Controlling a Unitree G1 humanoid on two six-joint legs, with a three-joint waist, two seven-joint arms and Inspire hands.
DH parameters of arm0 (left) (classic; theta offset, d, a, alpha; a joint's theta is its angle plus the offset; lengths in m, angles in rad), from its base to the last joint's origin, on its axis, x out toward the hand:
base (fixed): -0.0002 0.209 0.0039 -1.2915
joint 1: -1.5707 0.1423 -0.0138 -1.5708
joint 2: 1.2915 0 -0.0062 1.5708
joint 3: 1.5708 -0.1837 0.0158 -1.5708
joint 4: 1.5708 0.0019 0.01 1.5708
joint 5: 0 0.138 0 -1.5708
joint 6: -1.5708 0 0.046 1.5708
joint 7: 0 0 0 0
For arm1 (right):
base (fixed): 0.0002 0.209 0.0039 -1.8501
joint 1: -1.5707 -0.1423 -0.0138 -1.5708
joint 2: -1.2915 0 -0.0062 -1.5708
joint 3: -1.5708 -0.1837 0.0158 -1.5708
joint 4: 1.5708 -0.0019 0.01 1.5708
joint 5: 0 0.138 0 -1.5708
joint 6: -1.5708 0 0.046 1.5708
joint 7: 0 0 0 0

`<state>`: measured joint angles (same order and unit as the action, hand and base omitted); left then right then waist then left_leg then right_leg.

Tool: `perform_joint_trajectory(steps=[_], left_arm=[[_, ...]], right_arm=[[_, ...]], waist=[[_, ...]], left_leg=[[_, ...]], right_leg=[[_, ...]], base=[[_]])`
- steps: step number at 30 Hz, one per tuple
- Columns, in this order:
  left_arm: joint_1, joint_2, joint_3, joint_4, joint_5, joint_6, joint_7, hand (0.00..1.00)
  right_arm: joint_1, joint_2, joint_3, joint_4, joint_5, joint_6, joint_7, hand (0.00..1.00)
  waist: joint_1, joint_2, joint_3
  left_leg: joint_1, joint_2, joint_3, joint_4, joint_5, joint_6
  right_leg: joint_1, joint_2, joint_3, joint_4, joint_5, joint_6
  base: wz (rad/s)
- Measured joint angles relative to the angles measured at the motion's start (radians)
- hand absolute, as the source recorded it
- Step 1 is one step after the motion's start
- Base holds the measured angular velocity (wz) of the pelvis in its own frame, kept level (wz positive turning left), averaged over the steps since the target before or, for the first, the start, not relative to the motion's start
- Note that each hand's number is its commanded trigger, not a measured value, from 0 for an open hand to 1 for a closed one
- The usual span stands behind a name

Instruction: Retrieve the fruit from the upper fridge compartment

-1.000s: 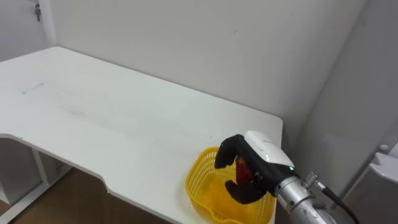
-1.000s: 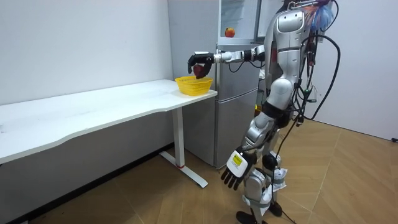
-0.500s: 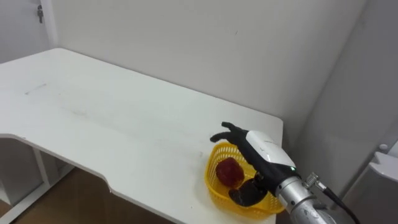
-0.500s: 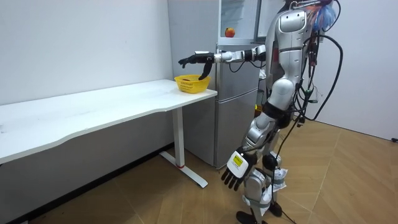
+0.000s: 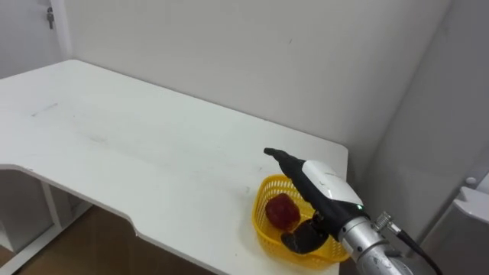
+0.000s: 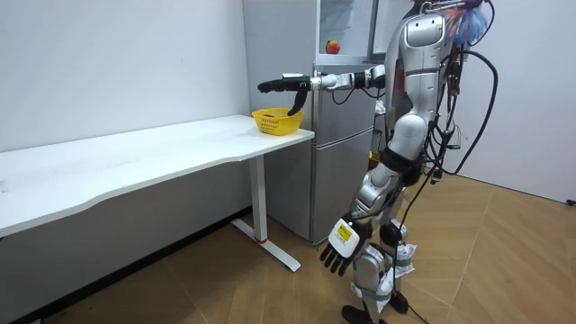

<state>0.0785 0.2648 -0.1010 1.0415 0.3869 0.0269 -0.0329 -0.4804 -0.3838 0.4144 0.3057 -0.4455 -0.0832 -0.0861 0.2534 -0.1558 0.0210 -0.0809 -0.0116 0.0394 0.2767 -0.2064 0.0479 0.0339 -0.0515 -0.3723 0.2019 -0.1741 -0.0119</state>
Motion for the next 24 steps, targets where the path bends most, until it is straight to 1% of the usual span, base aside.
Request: perform_joint_trajectory(steps=[13,22,24], left_arm=[[-0.001,0.0,0.0,0.0,0.0,0.0,0.002,0.0],[-0.005,0.0,0.001,0.0,0.0,0.001,0.003,0.0],[-0.005,0.0,0.001,0.001,0.0,0.007,0.003,0.0]], right_arm=[[0.0,0.0,0.0,0.0,-0.001,0.0,0.0,0.0],[0.0,0.012,-0.001,0.0,-0.006,0.0,0.0,0.0],[0.0,0.022,-0.001,-0.002,-0.02,0.0,0.0,0.0]], waist=[[0.0,-0.001,-0.0006],[0.0,0.0,-0.0004],[0.001,0.001,-0.0009]], left_leg=[[0.0,0.0,0.0,0.0,0.0,0.0],[0.0,0.0,0.001,0.0,0.0,0.0],[0.002,0.0,0.004,-0.002,0.0,0.0]], right_leg=[[0.0,0.0,0.0,0.0,0.0,0.0],[0.0,0.001,0.004,0.0,0.0,0.0],[0.0,0.001,0.011,0.0,0.0,0.0]], base=[[0.0],[0.0],[-0.04]])
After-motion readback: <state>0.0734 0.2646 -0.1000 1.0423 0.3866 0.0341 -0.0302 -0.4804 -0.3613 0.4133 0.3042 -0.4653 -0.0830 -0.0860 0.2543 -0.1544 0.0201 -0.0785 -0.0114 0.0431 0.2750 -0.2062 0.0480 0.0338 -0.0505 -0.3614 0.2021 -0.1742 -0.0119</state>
